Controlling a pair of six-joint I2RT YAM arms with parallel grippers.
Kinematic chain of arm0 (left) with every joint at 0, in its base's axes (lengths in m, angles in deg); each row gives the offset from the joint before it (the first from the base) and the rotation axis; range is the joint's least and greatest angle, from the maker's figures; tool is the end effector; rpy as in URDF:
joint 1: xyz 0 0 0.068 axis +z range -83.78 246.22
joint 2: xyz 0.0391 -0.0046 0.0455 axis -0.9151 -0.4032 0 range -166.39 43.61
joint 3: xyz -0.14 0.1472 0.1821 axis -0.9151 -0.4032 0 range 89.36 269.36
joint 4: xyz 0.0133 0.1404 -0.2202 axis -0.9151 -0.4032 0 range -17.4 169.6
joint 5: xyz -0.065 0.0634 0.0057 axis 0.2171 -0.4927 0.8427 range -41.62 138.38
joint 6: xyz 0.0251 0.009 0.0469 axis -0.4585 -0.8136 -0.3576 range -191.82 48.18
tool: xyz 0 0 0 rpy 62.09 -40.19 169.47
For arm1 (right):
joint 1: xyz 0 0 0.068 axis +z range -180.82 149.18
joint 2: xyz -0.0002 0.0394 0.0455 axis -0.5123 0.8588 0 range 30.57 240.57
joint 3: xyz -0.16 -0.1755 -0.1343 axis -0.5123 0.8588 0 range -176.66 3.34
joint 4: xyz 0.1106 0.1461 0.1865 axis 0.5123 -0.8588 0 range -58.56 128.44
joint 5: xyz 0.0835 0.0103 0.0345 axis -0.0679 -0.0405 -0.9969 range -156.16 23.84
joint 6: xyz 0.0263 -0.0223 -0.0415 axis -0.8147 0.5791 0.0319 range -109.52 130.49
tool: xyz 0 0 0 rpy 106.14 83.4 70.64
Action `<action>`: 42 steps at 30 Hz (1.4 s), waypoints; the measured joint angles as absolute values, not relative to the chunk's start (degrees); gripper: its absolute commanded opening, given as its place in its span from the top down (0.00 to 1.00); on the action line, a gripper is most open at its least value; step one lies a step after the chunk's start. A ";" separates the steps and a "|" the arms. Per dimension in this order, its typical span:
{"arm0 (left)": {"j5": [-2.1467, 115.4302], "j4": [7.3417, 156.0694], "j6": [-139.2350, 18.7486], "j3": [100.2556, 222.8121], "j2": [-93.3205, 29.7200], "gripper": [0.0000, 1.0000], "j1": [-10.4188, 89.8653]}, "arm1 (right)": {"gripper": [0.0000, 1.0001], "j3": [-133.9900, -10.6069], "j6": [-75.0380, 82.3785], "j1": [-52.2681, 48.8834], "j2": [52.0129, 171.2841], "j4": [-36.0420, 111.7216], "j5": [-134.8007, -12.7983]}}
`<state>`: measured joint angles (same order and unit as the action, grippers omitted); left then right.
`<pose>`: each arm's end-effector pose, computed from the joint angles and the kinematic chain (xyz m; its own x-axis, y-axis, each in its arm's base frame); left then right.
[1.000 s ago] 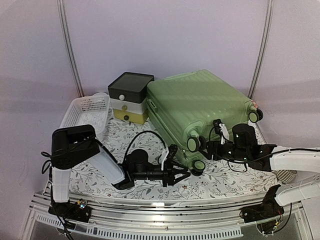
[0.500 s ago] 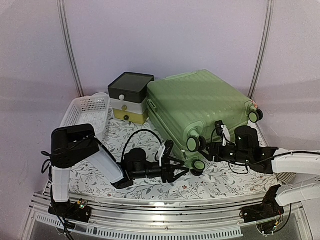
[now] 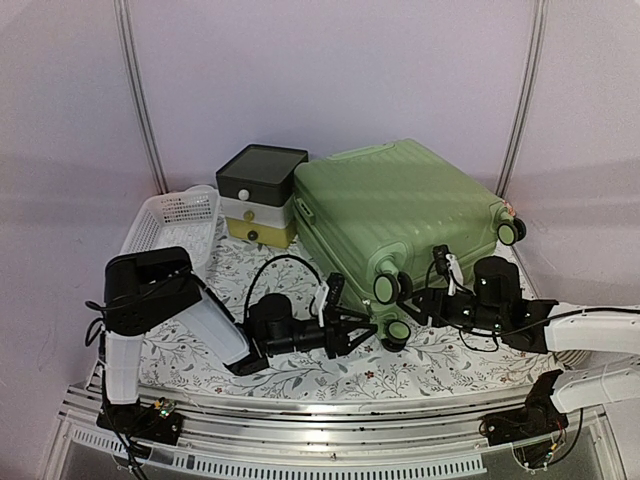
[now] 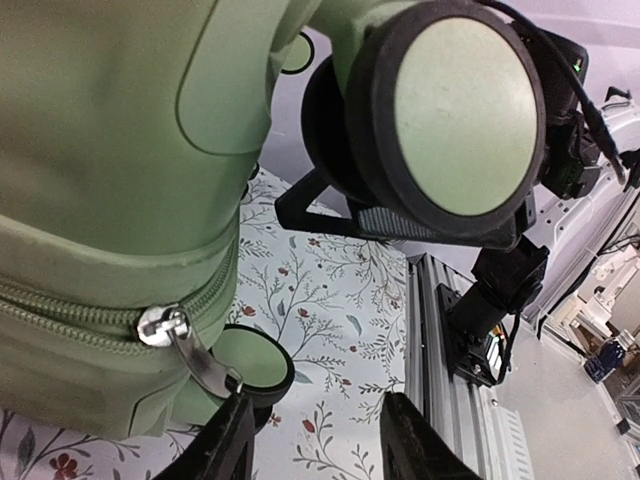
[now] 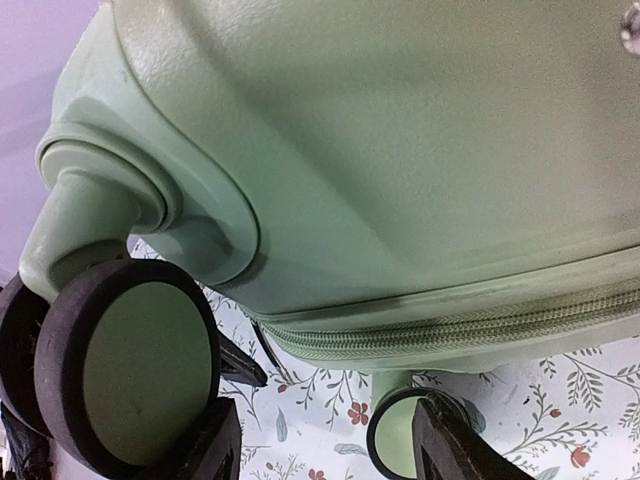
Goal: Open, take out, and arrange the luggage
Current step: Pick up the zipper from the luggage.
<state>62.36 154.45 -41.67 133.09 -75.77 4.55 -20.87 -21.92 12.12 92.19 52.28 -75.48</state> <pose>0.1713 -0.3359 0.1195 -0.4924 -0.1138 -0.8629 0.8344 0.2206 -0.5052 0.1612 0.1580 0.2009 -0.6657 0.1030 -0.7390 -0.5024 0.6704 0.5460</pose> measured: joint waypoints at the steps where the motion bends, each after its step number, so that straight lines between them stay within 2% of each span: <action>1: 62.36 154.60 -41.54 133.33 -75.96 0.54 4.62 | 0.40 -20.87 -21.92 12.12 92.26 52.41 -75.63; 22: 61.37 154.84 -33.41 135.21 -80.29 0.57 8.14 | 0.41 -20.81 -21.90 11.73 92.54 53.09 -75.87; 29: 63.14 156.07 -32.97 135.54 -80.84 0.50 8.16 | 0.41 -20.81 -21.90 11.46 92.54 53.09 -75.92; 42: 61.59 162.14 -32.78 129.68 -80.71 0.51 8.16 | 0.41 -20.81 -21.83 11.11 92.56 53.07 -76.03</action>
